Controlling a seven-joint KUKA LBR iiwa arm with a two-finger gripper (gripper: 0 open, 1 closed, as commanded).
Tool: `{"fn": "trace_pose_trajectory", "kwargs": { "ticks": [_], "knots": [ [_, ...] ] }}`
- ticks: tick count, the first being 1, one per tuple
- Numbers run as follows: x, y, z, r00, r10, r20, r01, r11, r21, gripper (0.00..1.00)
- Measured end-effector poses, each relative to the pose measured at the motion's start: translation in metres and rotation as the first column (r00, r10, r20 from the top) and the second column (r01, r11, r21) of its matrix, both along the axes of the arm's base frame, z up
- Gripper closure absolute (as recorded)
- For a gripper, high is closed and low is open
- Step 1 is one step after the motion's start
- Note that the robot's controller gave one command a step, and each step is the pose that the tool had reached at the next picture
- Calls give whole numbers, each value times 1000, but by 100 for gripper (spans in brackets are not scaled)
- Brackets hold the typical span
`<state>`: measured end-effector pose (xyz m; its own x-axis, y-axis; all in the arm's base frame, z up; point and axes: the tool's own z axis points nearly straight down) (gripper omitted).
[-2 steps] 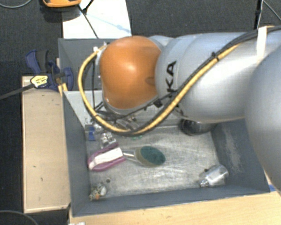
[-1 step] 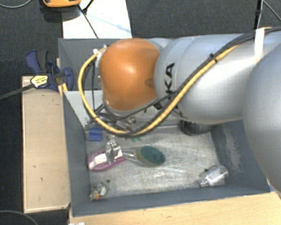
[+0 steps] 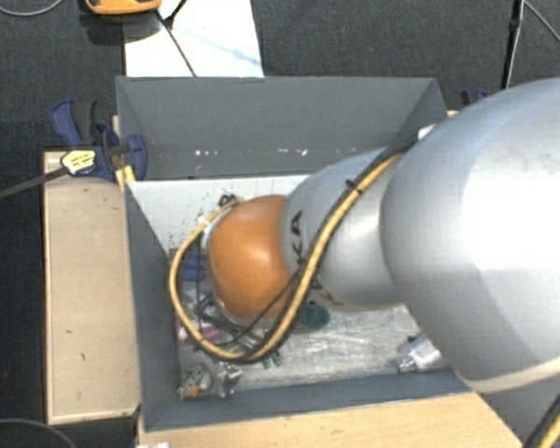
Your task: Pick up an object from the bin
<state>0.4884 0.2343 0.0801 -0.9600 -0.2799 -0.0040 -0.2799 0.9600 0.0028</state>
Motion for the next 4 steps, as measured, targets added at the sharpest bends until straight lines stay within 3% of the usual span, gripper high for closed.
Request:
{"fn": "trace_pose_trajectory", "kwargs": {
  "ticks": [1,2,3,4],
  "knots": [
    [5,3,7,1000,-2,13,2,1000,7,100],
    [44,1,63,1000,14,8,-14,1000,0,100],
    [41,1,59,1000,13,-1,-13,1000,-2,0],
    [47,-17,-9,996,-89,-6,89,996,-5,0]
  ]
}}
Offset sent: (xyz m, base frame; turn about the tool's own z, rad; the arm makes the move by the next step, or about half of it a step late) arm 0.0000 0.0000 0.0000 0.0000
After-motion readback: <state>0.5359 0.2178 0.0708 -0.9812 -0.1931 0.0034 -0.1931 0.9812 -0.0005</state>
